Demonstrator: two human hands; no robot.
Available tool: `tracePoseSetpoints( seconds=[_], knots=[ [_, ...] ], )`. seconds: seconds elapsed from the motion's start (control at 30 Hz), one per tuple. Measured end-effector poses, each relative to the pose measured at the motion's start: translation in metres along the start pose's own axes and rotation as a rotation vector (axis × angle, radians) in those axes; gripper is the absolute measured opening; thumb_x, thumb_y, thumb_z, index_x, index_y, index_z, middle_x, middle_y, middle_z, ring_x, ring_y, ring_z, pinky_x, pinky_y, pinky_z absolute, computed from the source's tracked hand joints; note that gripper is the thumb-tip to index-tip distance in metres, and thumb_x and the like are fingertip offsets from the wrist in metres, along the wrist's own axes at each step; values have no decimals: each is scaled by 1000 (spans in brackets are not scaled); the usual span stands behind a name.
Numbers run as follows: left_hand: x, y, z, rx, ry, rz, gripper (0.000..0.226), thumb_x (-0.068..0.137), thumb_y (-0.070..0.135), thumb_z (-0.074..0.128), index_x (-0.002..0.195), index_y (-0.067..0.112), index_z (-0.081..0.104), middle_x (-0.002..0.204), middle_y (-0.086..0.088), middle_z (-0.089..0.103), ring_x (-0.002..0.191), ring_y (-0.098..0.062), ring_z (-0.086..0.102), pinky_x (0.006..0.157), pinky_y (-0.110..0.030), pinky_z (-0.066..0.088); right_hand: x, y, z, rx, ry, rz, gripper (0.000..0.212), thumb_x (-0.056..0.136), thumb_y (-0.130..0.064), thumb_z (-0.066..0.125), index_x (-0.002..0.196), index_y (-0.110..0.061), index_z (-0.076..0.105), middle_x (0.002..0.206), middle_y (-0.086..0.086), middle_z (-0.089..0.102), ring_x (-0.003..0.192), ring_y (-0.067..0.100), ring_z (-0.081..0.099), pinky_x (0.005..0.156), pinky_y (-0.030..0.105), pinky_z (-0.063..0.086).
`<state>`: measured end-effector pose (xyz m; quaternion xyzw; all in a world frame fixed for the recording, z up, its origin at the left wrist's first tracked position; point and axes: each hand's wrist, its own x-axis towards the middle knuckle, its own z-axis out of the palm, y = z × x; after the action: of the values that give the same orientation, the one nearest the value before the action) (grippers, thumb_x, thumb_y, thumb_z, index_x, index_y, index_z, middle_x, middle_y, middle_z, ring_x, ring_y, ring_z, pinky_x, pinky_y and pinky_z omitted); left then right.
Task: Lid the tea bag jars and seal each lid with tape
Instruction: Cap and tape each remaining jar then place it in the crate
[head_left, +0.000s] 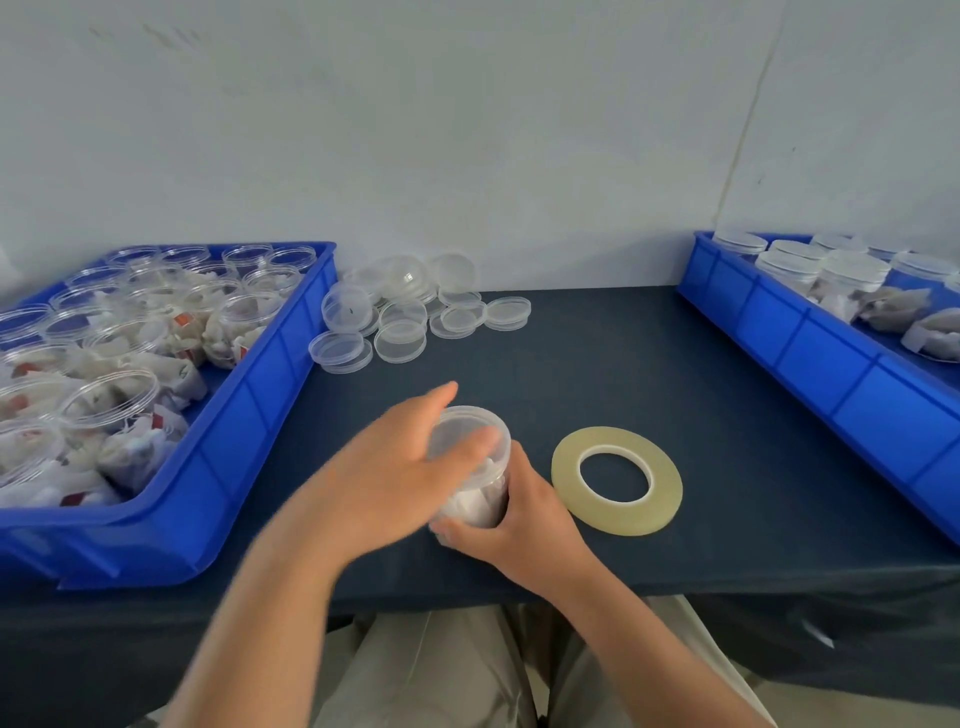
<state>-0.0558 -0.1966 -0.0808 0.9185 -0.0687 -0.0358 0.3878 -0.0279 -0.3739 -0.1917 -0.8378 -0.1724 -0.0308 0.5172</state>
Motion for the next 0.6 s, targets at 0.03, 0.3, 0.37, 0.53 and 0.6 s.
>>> tracePoseSetpoints(
  seconds=[0.03, 0.3, 0.37, 0.53, 0.6],
  knots=[
    [4, 11, 18, 93, 54, -40, 106, 73, 98, 33, 163, 41, 30, 161, 26, 38, 150, 1, 35, 108, -26, 35, 0, -1, 2, -37, -3, -20, 70, 72, -66, 83, 130, -50, 46, 117, -32, 66, 105, -3, 67, 79, 21, 57],
    [29, 17, 65, 506, 450, 65, 41, 86, 77, 50, 107, 44, 61, 103, 17, 50, 90, -6, 48, 64, -27, 35, 3, -4, -1, -178, 54, -78, 46, 71, -67, 68, 103, -50, 40, 103, -33, 58, 93, -6, 62, 63, 16, 50],
    [31, 7, 60, 481, 432, 177, 36, 83, 69, 48, 106, 45, 64, 101, 18, 51, 87, -3, 50, 62, -22, 32, 5, -1, -2, -145, 40, -34, 61, 65, -65, 80, 113, -51, 44, 104, -25, 60, 96, -4, 65, 68, 20, 56],
    [31, 1, 54, 407, 383, 229, 35, 85, 74, 56, 104, 47, 69, 106, 21, 55, 91, -1, 55, 66, -10, 32, 6, -3, 3, -226, 29, -92, 67, 71, -61, 78, 128, -38, 51, 111, -23, 56, 100, 0, 63, 74, 22, 57],
    [28, 4, 58, 362, 419, 215, 41, 84, 79, 56, 105, 47, 72, 109, 22, 57, 98, 0, 56, 70, -10, 35, 5, -5, 3, -153, 21, -117, 60, 75, -56, 78, 126, -37, 52, 114, -24, 57, 106, 0, 63, 78, 20, 56]
  ],
)
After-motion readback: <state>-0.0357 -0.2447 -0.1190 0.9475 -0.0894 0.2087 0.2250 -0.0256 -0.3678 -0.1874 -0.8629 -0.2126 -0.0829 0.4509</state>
